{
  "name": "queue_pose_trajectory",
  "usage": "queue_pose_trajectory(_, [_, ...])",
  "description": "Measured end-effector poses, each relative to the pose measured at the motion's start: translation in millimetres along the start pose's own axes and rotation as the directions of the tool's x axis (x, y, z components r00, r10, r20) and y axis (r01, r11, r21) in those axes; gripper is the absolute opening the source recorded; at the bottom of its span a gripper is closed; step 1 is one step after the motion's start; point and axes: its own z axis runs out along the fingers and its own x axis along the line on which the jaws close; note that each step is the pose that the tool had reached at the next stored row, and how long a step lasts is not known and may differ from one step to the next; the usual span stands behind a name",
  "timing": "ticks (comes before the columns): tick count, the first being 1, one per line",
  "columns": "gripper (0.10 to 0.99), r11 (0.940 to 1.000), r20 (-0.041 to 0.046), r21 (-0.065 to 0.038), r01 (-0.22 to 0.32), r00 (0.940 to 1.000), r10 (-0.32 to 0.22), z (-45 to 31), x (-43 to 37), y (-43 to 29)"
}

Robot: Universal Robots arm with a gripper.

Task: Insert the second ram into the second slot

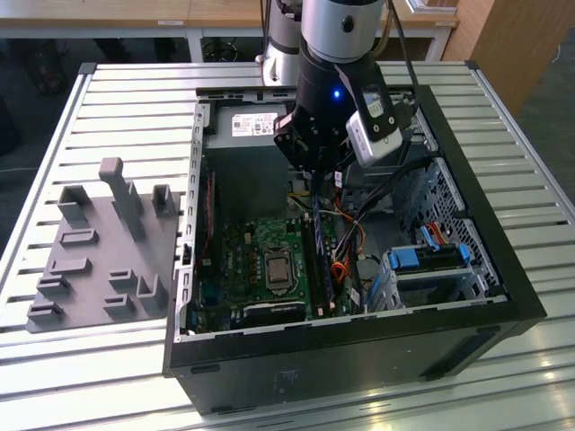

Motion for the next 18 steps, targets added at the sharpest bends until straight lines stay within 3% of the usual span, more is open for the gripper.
queue_pose_trajectory(18, [0.137, 1.0000, 0.0000, 0.000, 0.000, 1.0000, 0.000, 5.3, 0.0, -0.1])
